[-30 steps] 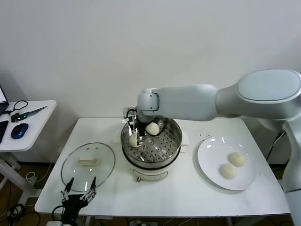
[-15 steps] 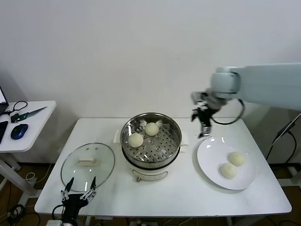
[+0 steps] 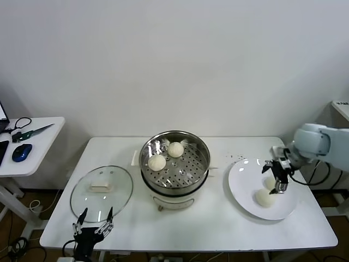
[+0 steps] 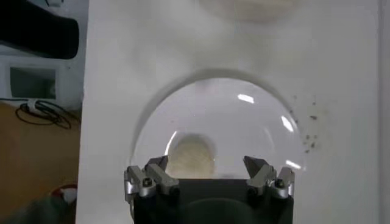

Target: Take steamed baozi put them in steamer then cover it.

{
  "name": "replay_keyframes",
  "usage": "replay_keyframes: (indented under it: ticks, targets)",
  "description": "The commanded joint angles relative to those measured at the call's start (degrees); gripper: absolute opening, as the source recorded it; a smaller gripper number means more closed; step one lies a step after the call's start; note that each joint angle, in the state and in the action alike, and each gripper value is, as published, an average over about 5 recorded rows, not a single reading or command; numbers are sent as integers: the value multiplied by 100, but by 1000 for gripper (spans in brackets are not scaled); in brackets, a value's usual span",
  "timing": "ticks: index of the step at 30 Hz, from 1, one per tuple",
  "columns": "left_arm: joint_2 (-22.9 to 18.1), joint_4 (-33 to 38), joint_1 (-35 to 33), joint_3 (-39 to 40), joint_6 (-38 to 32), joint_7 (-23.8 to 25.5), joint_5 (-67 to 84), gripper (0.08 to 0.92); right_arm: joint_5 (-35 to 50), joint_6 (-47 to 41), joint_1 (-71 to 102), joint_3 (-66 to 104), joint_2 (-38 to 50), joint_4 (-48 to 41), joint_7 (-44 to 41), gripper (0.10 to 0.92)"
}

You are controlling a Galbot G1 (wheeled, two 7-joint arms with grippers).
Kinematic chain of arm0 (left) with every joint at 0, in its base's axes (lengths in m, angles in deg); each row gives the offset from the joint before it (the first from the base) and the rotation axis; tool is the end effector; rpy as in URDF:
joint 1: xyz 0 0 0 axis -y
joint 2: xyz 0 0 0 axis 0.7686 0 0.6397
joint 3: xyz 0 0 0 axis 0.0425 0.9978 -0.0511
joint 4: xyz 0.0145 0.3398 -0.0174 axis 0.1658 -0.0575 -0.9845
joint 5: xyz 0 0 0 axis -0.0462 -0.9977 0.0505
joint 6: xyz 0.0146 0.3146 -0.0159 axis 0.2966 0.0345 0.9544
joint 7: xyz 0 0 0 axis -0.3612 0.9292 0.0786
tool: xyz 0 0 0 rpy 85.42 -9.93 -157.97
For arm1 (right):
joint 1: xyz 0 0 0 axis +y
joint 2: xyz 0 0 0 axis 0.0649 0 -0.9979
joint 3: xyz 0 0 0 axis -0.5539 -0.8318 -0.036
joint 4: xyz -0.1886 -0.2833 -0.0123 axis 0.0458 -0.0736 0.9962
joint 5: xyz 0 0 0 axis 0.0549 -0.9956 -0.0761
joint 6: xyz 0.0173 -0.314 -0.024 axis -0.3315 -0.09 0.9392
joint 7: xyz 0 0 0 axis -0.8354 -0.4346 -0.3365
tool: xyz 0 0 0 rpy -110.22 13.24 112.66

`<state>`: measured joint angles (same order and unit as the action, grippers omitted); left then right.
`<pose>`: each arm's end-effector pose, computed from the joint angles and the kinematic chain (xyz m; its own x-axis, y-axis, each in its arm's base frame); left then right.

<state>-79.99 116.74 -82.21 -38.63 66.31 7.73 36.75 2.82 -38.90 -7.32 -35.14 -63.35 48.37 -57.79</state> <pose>0.0756 0.0626 -0.3293 -0.9595 -0.0659 0.2740 -0.0664 0.9978 0.0074 0.4158 -0.2049 -0.1363 -0.1223 -0.0801 0.9893 -0.9925 0.0185 -0.1212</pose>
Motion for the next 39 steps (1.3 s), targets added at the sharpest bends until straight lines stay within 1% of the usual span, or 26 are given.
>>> replay_keyframes:
  ticks: [1,12,22,26,31,35,39]
  targets:
    - [-33,-20,-20,-9,-9,-3,-13,823,-834,-66,1941,1617,381,-638,145,823]
    - [-69,-45,-40,-6,-27,-5,-20,823,-673,-162,2309,1950,8,-970,217,823]
    - [-47,-45,-73,-11,-22,-4,-25,823,-566,-215,2378,1972,-121,-995,176,822]
    - [-51,-30,-70,6,-3,-1,-39,823,-585,-223,2344,1954,-127,-998,158,770]
    - [-50,-26,-50,9,9,0,-42,823,-530,-204,2227,1907,-163,-971,112,664]
    - [-47,-25,-56,4,10,2,-41,823,-476,-20,1612,1569,-191,-894,-91,646]
    - [-39,-8,-45,1,22,6,-53,823,-239,681,-144,386,-506,-817,-617,645]
